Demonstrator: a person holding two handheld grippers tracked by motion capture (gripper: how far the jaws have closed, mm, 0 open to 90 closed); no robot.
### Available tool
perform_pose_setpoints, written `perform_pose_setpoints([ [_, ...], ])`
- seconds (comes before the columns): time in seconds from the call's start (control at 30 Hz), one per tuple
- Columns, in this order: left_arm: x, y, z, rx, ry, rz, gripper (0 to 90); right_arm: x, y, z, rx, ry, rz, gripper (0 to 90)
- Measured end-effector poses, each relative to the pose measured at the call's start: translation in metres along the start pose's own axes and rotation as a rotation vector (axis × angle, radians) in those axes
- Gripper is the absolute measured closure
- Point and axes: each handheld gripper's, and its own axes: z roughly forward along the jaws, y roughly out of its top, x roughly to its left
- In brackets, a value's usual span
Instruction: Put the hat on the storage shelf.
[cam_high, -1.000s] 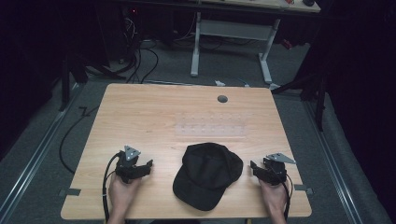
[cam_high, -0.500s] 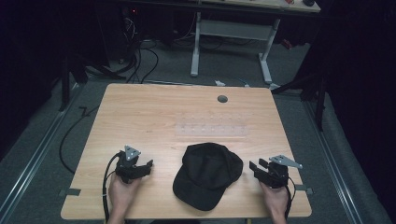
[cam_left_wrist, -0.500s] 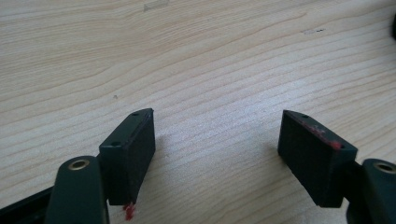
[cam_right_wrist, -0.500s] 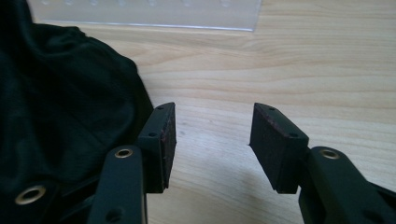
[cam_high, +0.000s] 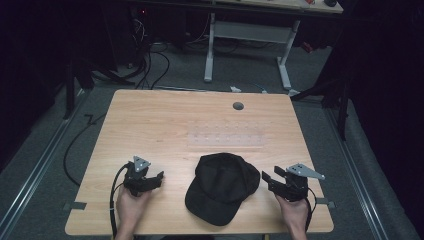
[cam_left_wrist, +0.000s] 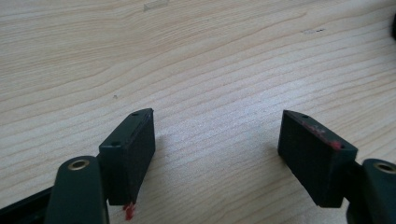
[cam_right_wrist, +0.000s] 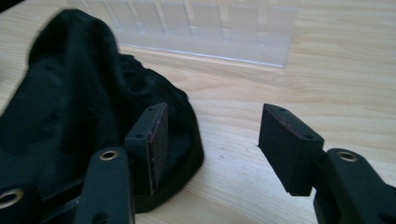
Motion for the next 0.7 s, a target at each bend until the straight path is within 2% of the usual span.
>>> perform_pose_setpoints([
  [0.13,0.000,0.000,0.000,0.000,0.000,0.000,27.8,0.007,0.006,-0.004,-0.016,0.018,-0.020,40.4],
  [0.3,0.000,0.000,0.000,0.000,-0.001,0.000,27.7,0.019,0.015,-0.003,-0.017,0.070,-0.046,39.0],
  [0.47,0.000,0.000,0.000,0.000,-0.001,0.000,27.7,0.031,0.021,0.004,-0.006,0.102,-0.074,37.8],
  [0.7,0.000,0.000,0.000,0.000,-0.001,0.000,27.7,0.041,0.029,0.017,0.023,0.116,-0.098,35.6],
])
